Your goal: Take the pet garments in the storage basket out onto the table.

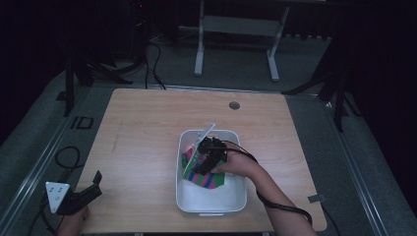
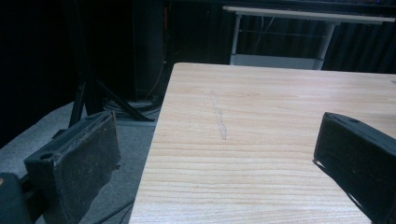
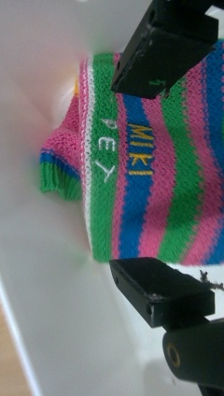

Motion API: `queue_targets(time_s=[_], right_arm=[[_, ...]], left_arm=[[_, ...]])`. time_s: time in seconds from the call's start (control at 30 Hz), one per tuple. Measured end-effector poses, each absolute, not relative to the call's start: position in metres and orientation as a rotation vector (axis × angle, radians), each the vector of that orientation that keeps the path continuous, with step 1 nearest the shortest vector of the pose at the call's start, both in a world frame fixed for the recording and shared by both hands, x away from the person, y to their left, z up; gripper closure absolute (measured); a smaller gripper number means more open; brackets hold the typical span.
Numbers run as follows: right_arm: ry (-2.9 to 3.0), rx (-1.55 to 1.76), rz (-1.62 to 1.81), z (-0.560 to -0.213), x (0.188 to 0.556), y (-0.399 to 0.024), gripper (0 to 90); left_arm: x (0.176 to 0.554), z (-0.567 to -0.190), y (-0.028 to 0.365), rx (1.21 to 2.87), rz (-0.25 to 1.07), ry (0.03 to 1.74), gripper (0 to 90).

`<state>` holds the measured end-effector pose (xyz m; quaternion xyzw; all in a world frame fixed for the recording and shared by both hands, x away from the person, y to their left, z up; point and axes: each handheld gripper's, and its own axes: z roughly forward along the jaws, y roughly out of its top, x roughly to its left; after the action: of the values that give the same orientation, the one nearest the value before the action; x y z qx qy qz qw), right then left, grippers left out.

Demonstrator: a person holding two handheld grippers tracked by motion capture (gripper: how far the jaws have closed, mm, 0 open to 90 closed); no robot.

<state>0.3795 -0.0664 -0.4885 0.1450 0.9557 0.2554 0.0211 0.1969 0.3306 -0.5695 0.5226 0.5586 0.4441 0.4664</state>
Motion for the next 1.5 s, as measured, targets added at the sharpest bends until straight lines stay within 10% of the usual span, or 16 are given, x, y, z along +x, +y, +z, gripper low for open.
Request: queue_targets(time_s=[0.47,0.57,0.63,0.7,1.5], right_arm=[[3.019,0.485,0.577,-0.526,0.390,-0.042,14.6],[3.016,0.468,0.559,-0.526,0.388,-0.041,30.0],[3.015,0.475,0.575,-0.522,0.386,-0.042,59.1],[3.013,0.488,0.567,-0.518,0.386,-0.044,64.1],[2.847,0.496,0.990,-0.426,0.355,-0.103,66.4]], left_arm=[[0.197,-0.570,0.331,1.282,1.088,1.370,0.9],[0.197,-0.570,0.331,1.283,1.089,1.370,0.9],[0.197,-0.570,0.331,1.283,1.089,1.369,0.9],[0.197,-0.570,0.331,1.282,1.089,1.370,0.9],[0.197,-0.569,0.330,1.282,1.093,1.379,0.9]])
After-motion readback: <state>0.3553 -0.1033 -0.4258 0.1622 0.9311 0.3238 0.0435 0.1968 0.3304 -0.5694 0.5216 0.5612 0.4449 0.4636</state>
